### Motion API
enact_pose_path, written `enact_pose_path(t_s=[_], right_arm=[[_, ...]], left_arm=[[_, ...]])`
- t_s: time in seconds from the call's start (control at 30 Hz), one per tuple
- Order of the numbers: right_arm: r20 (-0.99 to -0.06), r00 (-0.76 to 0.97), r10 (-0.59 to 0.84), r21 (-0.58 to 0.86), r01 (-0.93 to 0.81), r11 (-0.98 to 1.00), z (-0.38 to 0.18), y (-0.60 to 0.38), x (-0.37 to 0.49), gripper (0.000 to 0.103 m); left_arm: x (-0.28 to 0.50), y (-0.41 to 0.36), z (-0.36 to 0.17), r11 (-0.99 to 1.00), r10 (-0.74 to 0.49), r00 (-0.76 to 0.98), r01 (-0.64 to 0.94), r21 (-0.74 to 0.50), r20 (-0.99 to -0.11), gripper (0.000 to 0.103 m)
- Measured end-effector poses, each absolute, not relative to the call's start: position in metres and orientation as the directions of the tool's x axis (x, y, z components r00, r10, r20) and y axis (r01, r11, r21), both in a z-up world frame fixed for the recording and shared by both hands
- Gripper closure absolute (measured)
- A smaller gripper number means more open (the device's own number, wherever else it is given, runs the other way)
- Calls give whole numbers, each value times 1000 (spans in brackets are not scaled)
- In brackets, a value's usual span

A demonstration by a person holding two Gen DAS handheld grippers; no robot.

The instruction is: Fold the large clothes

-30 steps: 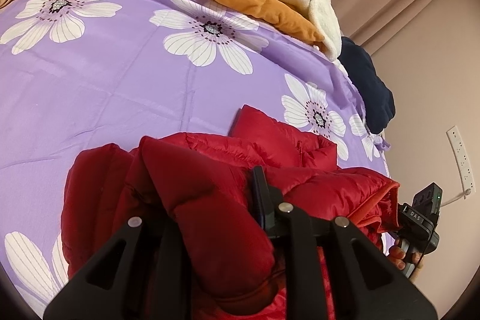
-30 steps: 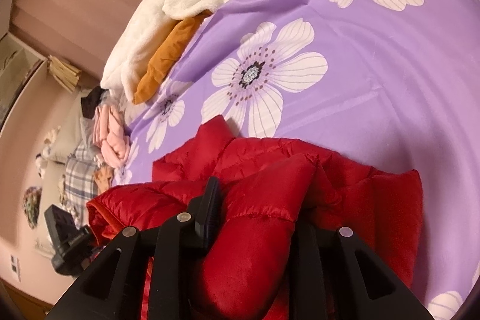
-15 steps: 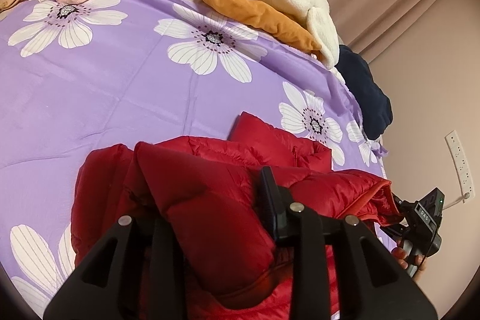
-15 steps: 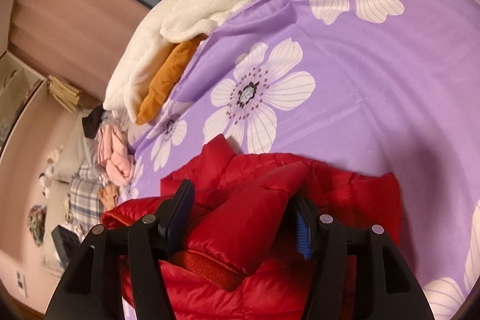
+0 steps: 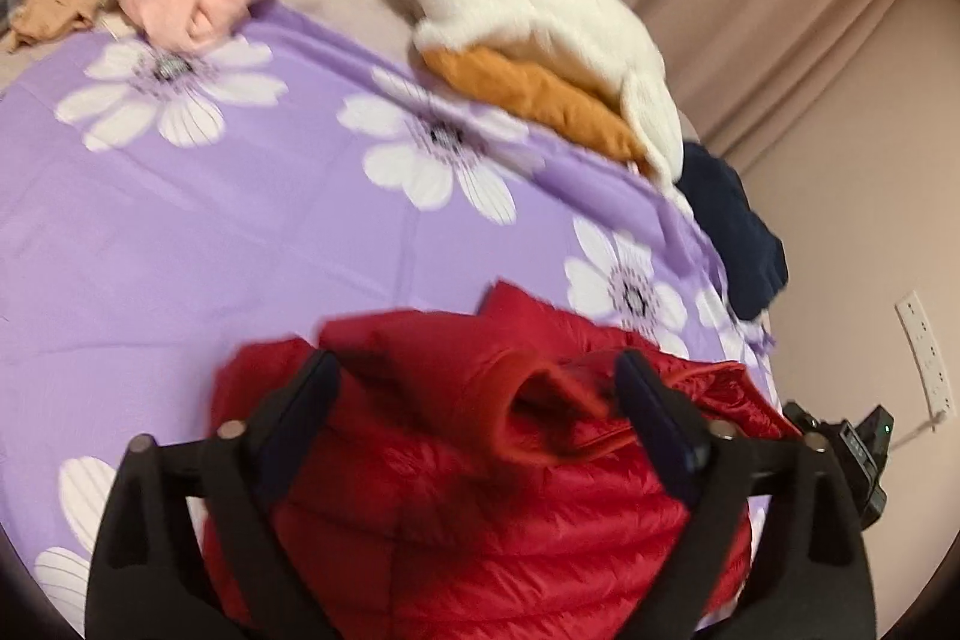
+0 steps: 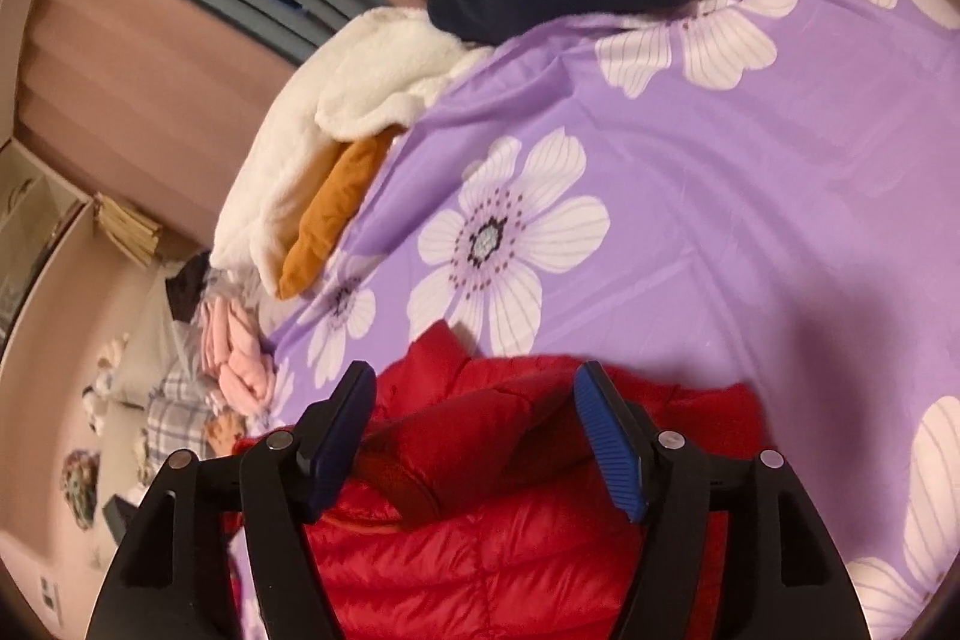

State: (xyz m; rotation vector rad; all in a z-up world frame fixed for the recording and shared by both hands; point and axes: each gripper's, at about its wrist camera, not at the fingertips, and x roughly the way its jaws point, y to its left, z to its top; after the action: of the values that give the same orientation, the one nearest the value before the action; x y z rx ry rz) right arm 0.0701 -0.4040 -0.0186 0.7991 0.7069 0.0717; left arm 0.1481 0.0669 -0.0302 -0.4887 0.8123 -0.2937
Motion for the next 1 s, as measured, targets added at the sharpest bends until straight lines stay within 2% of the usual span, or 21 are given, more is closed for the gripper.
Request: enact_pose_path(t_s=[0.2,0.5,0.83,1.0], right_arm=[[-546,789,283,667,205,716,-14,-403,65,34],[-552,815,178,530,178,829,11,-382,47,34],[-625,776,92,184,31,982,4,-309,15,34],[-648,758,72,77,-29,997,-10,-279,7,34]], left_arm=[[141,70,-23,879,-393,670,72,-472,-630,8],[116,59,-18,924,-342,684,118,-365,-644,8],[84,33,-33,942,-328,660,174,-287,-676,9],[70,19,-49,948,-317,646,197,-250,-694,10]])
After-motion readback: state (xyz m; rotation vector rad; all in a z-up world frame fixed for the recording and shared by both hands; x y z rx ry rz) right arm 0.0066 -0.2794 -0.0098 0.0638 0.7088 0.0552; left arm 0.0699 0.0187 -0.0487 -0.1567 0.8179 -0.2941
